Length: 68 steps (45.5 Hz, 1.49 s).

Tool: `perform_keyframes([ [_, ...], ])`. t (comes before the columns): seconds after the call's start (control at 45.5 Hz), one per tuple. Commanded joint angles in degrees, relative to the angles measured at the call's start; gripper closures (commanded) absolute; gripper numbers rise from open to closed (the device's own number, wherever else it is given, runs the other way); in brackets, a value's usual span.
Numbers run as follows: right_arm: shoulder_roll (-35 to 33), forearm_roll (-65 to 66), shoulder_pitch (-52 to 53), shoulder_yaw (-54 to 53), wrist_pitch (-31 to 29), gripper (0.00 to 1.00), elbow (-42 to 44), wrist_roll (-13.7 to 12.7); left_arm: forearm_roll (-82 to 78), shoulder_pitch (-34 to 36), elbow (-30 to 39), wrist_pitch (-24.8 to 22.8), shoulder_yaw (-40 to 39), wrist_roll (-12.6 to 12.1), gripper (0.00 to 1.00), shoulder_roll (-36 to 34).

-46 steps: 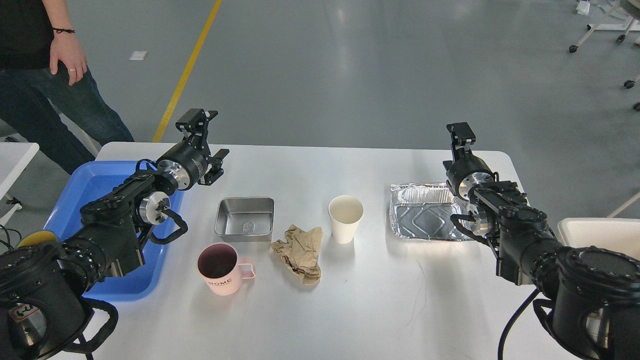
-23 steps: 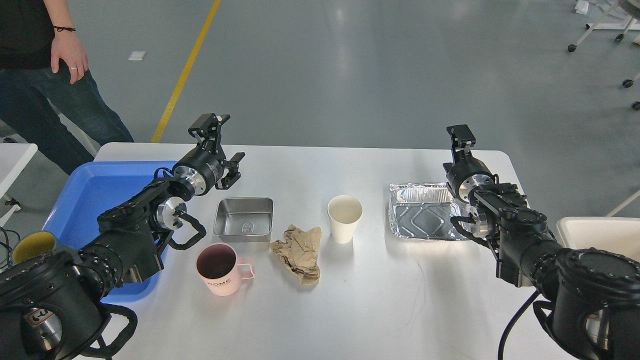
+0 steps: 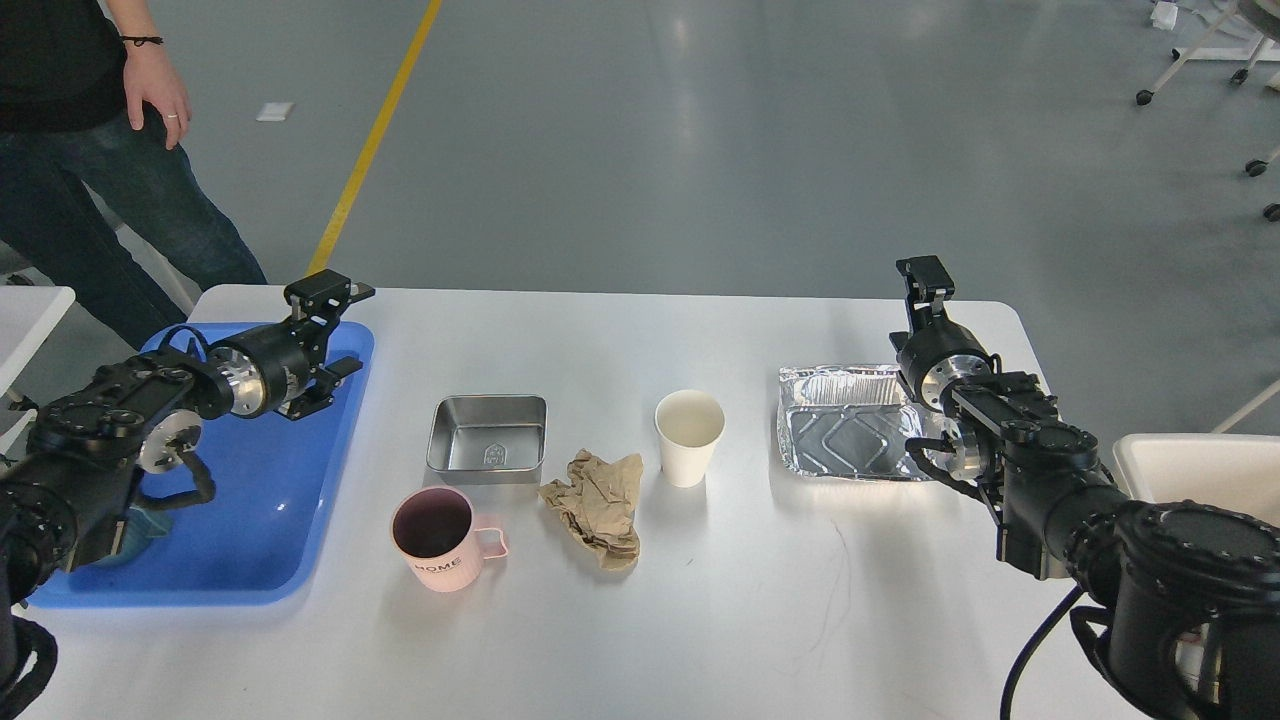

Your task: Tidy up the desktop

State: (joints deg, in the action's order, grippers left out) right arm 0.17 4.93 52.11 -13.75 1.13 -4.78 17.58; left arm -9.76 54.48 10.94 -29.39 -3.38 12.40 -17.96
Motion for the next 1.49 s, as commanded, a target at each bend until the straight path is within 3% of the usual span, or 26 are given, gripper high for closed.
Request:
perform_keyframes([
  [0.0, 0.0, 0.1, 0.4, 0.1, 0.0, 0.0, -0.1, 0.0, -4.6, -0.2, 0.5, -3.6, 1.2, 1.5, 0.02, -4.4],
  [0.088, 0.0, 0.1, 0.7, 0.1, 0.0, 0.0, -0.1, 0.1, -7.4, -0.1, 2.3, -5.1, 1.2, 1.9, 0.02, -8.1],
  [0.242, 0.4, 0.1, 0.9, 0.2, 0.1, 0.0, -0.1, 0.1, -10.5, 0.8, 16.8, -4.6, 4.1, 1.9, 0.02, -23.1],
  [0.352, 0.9, 0.1, 1.3, 0.3, 0.2, 0.0, -0.1, 0.1, -14.0, 3.4, 21.0, -4.8, 8.4, 1.9, 0.02, -26.8],
  [0.527, 0.9, 0.2, 1.4, 0.3, 0.2, 0.0, -0.1, 0.1, -20.6, 3.3, 27.2, -5.2, 8.7, 2.0, 0.02, -31.9],
  [0.791, 0.6, 0.2, 1.5, 0.4, 0.2, 0.0, -0.1, 0.1, -25.9, 3.2, 50.0, -1.6, 8.5, 1.7, 0.02, -47.5],
  [1.011, 0.8, 0.2, 1.9, 0.4, 0.2, 0.0, -0.1, 0.1, -28.1, 4.5, 64.8, -1.5, 8.2, 1.2, 0.02, -60.4],
  [1.187, 0.7, 0.2, 2.3, 0.4, 0.2, 0.0, -0.1, 0.1, -31.5, 4.9, 71.1, -3.7, 7.9, 1.3, 0.02, -69.2],
  [1.472, 0.8, 0.2, 2.1, 0.4, 0.2, 0.0, -0.1, 0.0, -34.9, 5.2, 72.6, -8.1, 6.5, 1.7, 0.02, -75.6],
])
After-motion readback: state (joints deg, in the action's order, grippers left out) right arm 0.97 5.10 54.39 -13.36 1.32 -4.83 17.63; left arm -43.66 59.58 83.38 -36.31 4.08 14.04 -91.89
